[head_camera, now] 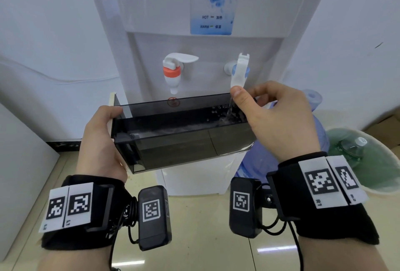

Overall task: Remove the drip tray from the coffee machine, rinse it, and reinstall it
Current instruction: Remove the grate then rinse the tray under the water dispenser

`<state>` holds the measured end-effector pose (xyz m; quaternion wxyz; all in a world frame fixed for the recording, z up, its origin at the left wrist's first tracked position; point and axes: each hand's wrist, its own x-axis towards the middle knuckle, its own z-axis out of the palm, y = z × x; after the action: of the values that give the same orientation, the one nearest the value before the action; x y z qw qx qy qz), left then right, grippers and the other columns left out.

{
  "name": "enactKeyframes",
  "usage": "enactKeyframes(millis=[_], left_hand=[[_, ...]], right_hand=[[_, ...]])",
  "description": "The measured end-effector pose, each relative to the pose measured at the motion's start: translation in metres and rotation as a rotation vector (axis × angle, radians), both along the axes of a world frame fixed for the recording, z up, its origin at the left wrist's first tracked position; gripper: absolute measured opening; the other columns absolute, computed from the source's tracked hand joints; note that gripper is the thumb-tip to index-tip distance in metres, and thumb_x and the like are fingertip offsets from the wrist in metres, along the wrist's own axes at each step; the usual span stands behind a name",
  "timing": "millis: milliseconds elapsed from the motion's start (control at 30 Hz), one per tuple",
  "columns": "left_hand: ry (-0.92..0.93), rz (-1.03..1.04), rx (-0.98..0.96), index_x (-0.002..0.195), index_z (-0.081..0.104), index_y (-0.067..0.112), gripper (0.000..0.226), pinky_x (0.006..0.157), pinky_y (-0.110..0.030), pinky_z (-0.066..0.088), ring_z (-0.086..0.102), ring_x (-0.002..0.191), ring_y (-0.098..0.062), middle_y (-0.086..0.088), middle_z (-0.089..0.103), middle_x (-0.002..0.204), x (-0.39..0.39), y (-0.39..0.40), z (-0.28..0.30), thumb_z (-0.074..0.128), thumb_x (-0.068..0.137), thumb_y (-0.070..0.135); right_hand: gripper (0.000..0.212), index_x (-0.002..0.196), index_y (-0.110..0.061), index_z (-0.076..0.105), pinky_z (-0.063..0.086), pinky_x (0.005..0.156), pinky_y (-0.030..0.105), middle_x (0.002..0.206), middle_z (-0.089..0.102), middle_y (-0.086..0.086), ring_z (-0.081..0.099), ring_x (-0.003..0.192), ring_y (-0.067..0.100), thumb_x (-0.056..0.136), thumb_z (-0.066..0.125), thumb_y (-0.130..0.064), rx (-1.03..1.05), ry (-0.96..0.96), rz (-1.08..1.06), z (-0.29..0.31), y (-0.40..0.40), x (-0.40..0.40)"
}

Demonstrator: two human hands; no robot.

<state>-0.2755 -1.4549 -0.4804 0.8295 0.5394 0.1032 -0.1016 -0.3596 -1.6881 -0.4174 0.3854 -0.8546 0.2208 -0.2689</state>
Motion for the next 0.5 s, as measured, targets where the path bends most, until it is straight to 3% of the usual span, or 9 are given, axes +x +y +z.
enactKeyframes(millis=[67,167,500], left_hand=[[0.008,-0.002,-0.006,0.065,0.071,0.027,0.027,0.049,-0.035,0.058,0.071,0.055,-0.021,0.005,0.073,0.071,0.002,-0.001,0.001,0.063,0.083,0.043],[0.016,-0.001,-0.003,0.066,0.072,0.027,0.026,0.051,-0.036,0.059,0.071,0.057,-0.021,0.005,0.074,0.072,0.003,-0.002,0.001,0.063,0.083,0.045],[-0.004,0.044,0.054,0.059,0.075,0.028,0.034,0.048,-0.034,0.058,0.071,0.054,-0.018,0.006,0.074,0.069,0.005,0.009,0.006,0.061,0.086,0.044]], right_hand=[[0.028,0.069,-0.028,0.068,0.038,0.054,0.008,0.061,0.058,-0.010,0.051,0.055,-0.002,0.088,0.069,-0.049,0.065,-0.044,0.048,0.002,0.003,0.003],[0.026,0.067,-0.026,0.070,0.037,0.051,0.007,0.050,0.057,-0.017,0.050,0.049,-0.003,0.091,0.069,-0.038,0.107,-0.075,0.063,0.002,0.006,0.006],[0.020,0.071,-0.026,0.079,0.048,0.054,0.017,0.064,0.073,-0.002,0.066,0.059,0.014,0.089,0.072,-0.033,0.226,-0.132,0.137,0.007,0.017,0.012]])
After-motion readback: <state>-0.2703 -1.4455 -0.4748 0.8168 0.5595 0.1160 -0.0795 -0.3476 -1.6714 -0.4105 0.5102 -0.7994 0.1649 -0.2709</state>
